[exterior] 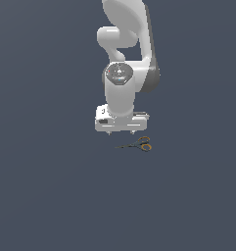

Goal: Pick up the object and move it to a goal position.

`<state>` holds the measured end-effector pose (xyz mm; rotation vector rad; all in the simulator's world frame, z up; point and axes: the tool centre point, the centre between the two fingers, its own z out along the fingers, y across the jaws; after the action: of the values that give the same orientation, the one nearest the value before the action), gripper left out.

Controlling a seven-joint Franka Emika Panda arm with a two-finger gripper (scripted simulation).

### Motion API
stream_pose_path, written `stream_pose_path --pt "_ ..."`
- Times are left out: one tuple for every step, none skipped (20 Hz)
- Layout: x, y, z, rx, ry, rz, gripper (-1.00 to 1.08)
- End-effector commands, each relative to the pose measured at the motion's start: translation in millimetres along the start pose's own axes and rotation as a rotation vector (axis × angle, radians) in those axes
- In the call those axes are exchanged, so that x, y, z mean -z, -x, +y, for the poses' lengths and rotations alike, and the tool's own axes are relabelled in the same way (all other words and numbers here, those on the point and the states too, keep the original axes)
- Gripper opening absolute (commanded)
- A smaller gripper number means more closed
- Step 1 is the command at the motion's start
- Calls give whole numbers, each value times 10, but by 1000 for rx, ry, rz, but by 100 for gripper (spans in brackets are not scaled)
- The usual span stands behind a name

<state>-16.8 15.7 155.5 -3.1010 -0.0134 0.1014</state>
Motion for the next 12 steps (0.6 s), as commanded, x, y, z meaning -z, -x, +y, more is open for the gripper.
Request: stream_pose_path --pt "-13 13 18 -10 -5 -8 100" --pt "-12 13 18 -12 -5 -8 100" --pt "-11 12 17 -11 -5 -8 100" --pt "-11 11 16 -10 -5 -7 100" --pt "-12 11 14 -6 -4 -6 100" --pt "-14 10 12 -1 -3 -6 100" --pt "-19 10 10 5 -3 -6 100" --pt "-25 11 8 13 -2 -5 100" --pt "-32 12 5 22 -1 -5 100" --pt "-41 13 3 33 0 -5 100" --pt "-51 14 0 45 1 -5 100" --pt "-62 16 -3 58 2 -5 100"
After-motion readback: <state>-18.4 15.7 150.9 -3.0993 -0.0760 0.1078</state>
